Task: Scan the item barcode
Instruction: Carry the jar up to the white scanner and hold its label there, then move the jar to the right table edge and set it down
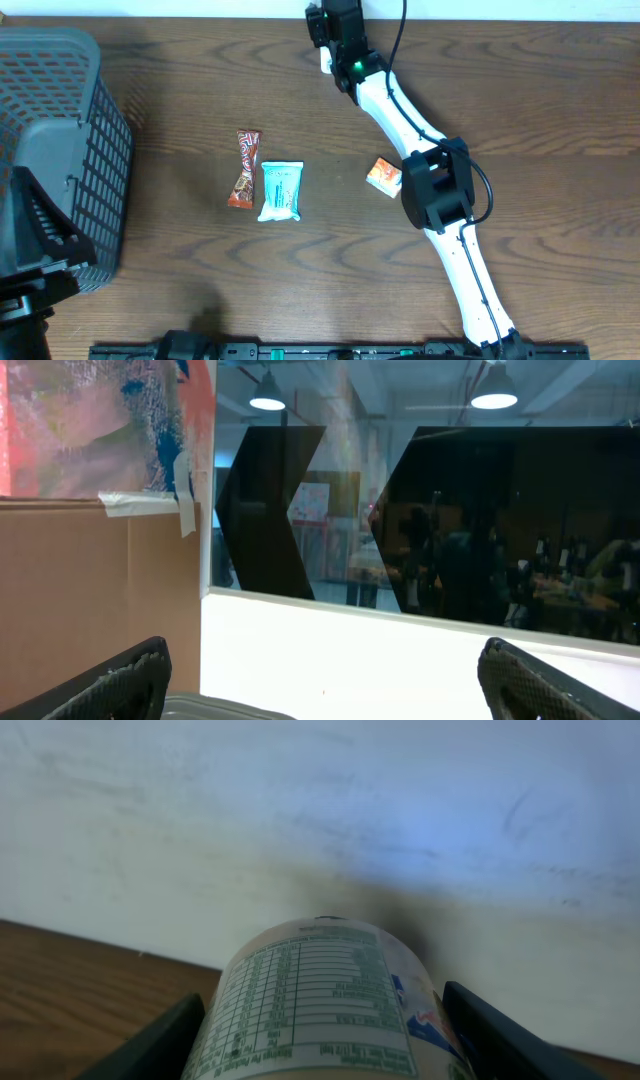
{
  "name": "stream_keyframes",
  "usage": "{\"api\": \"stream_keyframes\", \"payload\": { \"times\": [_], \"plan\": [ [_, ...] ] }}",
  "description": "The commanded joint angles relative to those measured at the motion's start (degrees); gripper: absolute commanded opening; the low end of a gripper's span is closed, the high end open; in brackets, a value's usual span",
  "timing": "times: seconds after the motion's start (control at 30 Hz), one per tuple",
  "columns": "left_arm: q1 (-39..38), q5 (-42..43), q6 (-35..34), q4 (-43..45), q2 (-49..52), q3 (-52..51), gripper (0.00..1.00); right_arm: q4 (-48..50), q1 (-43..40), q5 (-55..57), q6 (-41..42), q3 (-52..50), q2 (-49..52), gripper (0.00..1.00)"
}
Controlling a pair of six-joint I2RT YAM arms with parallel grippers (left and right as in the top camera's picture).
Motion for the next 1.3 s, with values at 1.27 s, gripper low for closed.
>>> {"api": "stream_keyframes", "payload": {
  "times": [1.27],
  "plan": [
    [0.26,-0.35,-4.76,-1.11,-19.69,-0.46,0.98,-83.43,-36.65,7.37,20.31,-2.97,-29.07,0.56]
  ]
}}
